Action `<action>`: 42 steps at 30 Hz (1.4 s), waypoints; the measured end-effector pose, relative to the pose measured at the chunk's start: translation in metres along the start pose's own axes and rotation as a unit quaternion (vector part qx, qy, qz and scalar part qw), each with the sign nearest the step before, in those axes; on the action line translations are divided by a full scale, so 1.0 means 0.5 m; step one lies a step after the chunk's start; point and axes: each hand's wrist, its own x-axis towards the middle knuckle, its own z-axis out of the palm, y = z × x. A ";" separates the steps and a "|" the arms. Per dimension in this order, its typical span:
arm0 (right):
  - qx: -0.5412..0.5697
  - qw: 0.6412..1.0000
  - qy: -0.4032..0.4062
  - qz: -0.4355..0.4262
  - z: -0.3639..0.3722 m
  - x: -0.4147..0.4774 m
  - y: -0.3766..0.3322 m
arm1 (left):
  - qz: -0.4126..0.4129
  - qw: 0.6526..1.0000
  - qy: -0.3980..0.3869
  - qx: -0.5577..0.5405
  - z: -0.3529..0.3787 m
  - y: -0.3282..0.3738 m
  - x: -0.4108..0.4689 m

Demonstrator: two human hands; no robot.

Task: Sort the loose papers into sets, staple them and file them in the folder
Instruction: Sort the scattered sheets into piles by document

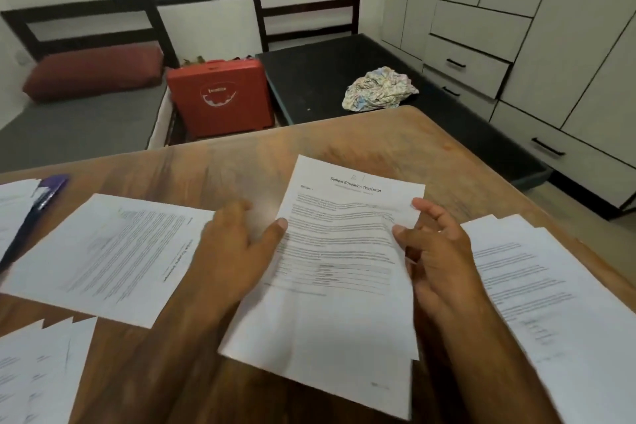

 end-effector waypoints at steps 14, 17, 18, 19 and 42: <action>-0.669 0.715 0.159 -0.128 -0.268 -0.023 -0.184 | -0.155 0.834 -0.278 -0.450 0.237 0.299 -0.120; -0.710 0.685 0.121 -0.109 -0.257 -0.045 -0.169 | -0.146 0.855 -0.300 -0.396 0.289 0.336 -0.134; -0.718 0.682 0.100 -0.102 -0.245 -0.046 -0.155 | -0.136 0.874 -0.295 -0.362 0.291 0.333 -0.134; -0.723 0.678 0.085 -0.103 -0.234 -0.044 -0.137 | -0.124 0.892 -0.283 -0.329 0.288 0.324 -0.131; -0.635 0.747 0.025 -0.196 0.012 0.055 0.083 | -0.092 0.995 -0.006 -0.036 0.091 -0.022 -0.008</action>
